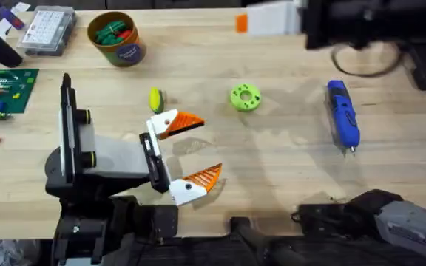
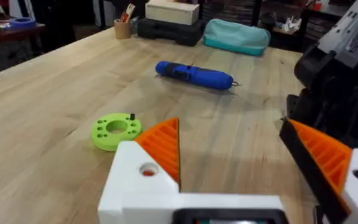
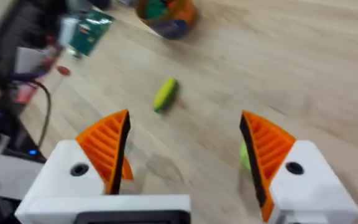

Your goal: Pick up the gripper from the table and insert it into the empty holder that is missing its gripper. Then pick up a screw, insert it into the mounting hole, and use the screwdriver to tighten it. Finally, clean up the table by picking up the vegetable and placing it into the bucket.

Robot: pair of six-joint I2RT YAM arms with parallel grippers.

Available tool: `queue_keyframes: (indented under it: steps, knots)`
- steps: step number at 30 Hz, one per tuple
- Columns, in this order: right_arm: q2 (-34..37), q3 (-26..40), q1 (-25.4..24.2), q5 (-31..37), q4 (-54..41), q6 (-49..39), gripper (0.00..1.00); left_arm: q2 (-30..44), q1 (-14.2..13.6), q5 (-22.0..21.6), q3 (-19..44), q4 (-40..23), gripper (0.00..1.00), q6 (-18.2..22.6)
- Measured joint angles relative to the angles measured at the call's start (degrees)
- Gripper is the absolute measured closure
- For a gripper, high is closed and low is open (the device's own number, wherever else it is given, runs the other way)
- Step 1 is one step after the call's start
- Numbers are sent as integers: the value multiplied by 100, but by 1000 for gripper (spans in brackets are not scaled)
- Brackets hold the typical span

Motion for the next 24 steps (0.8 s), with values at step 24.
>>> queue_keyframes:
  steps: [24]
  knots:
    - [-503, 20, 908, 2740, -3452, -893, 5, 0, 0, 57, 0, -13, 15, 0]
